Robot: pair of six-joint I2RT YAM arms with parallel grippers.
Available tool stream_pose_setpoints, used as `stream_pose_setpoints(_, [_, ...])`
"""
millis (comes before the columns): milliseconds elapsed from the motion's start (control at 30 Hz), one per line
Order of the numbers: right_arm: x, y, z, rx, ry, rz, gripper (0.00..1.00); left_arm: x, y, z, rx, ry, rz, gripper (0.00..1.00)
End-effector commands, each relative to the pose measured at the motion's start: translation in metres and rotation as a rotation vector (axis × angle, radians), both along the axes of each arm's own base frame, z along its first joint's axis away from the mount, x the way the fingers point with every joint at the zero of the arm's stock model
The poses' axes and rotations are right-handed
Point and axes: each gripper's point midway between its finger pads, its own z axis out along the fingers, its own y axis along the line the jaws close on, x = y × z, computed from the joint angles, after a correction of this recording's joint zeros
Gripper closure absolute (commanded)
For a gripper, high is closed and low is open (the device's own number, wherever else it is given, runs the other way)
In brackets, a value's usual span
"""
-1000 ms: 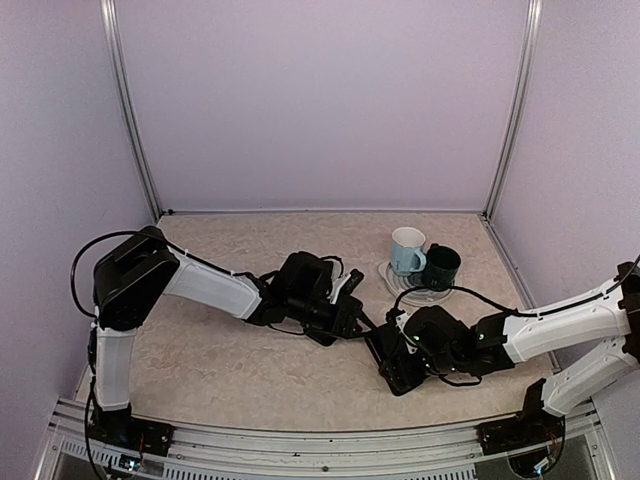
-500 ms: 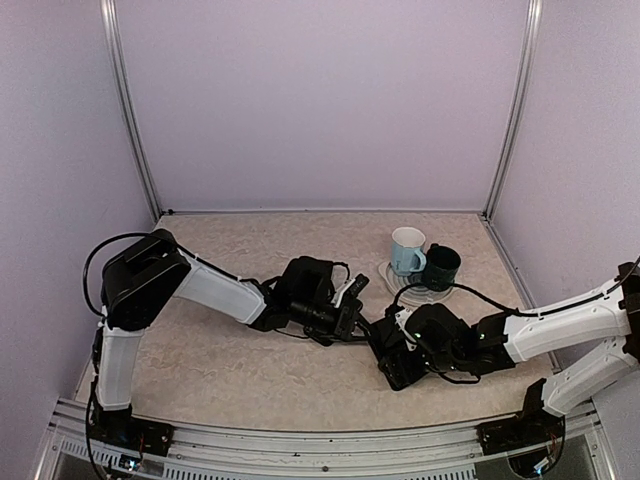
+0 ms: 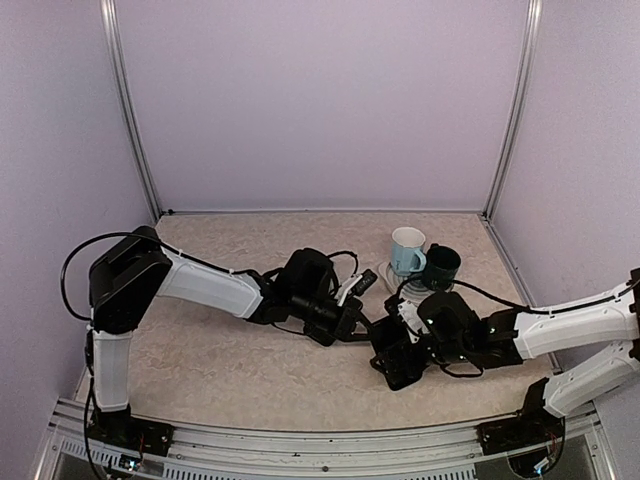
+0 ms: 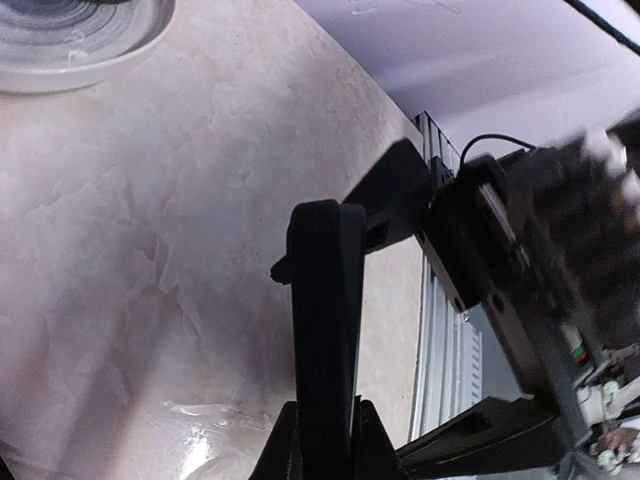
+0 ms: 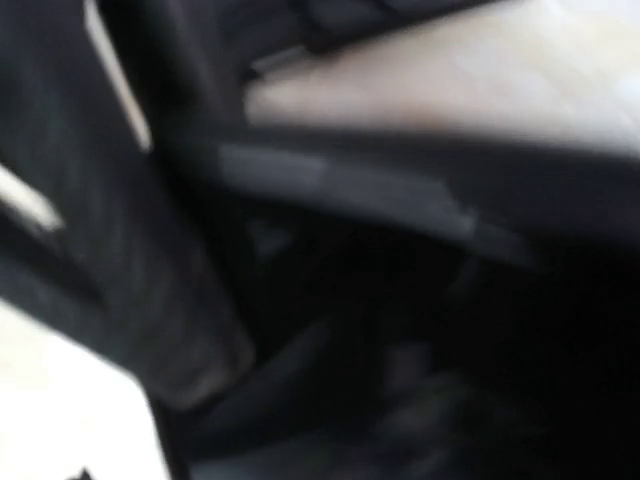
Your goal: Put the phone into the phone case
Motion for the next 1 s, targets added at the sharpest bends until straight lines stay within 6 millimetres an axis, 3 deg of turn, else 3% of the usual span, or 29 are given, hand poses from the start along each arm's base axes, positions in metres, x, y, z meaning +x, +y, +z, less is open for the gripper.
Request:
stream_pose_setpoints(0, [-0.009, 0.019, 0.051, 0.296, 0.018, 0.209, 0.01, 0.016, 0.028, -0.023, 0.182, -0.247, 0.006, 1.00])
stream_pose_setpoints(133, [-0.011, 0.016, 0.089, 0.435, -0.041, 0.352, 0.01, 0.018, 0.044, -0.015, 0.246, -0.384, -0.007, 1.00])
stream_pose_setpoints(400, [-0.012, 0.013, 0.124, 0.422, -0.265, 0.550, 0.01, -0.015, 0.058, 0.006, 0.249, -0.654, -0.121, 1.00])
stream_pose_setpoints(433, [-0.010, 0.014, 0.123, 0.405, -0.271, 0.552, 0.03, -0.019, 0.058, 0.005, 0.256, -0.678, -0.137, 1.00])
stream_pose_setpoints(533, [0.004, 0.016, 0.117, 0.336, -0.318, 0.558, 0.27, -0.024, 0.058, 0.000, 0.280, -0.719, -0.166, 1.00])
stream_pose_setpoints(600, [0.004, 0.021, 0.113, 0.324, -0.303, 0.592, 0.35, -0.024, 0.057, -0.002, 0.287, -0.714, -0.171, 1.00])
stream_pose_setpoints(833, [-0.004, 0.027, 0.106, 0.344, -0.303, 0.674, 0.44, -0.026, 0.056, -0.004, 0.282, -0.702, -0.172, 1.00])
stream_pose_setpoints(967, [-0.008, 0.023, 0.100, 0.343, -0.311, 0.673, 0.54, -0.026, 0.056, -0.008, 0.290, -0.693, -0.174, 1.00])
